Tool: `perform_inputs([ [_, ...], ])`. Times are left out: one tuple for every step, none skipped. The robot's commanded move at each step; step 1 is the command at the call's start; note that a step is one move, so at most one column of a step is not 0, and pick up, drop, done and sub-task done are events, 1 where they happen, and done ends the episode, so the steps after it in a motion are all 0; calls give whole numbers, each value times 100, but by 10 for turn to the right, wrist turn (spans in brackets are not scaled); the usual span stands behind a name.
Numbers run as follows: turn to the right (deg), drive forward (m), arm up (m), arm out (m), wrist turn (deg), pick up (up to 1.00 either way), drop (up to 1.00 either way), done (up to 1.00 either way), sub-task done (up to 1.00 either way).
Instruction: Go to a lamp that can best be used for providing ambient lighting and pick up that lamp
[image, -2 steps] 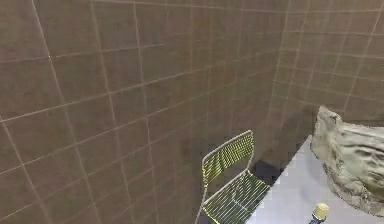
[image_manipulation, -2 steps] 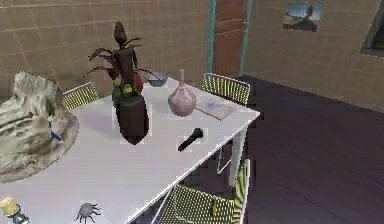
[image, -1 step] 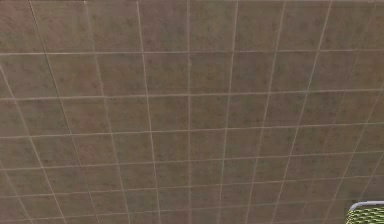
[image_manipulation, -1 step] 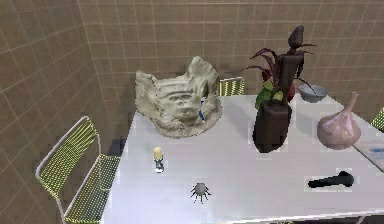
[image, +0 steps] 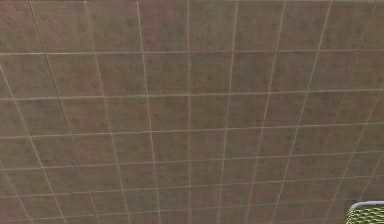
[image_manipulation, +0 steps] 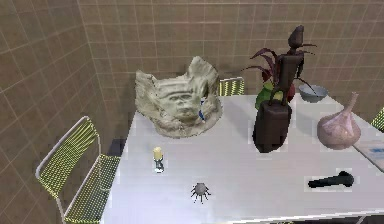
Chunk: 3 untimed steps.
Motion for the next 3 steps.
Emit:
perform_inputs([
  [0,0,34,0,0,0,0,0,0],
  [0,0,0,36,0,0,0,0,0],
  [0,0,0,0,450,0,0,0,0],
])
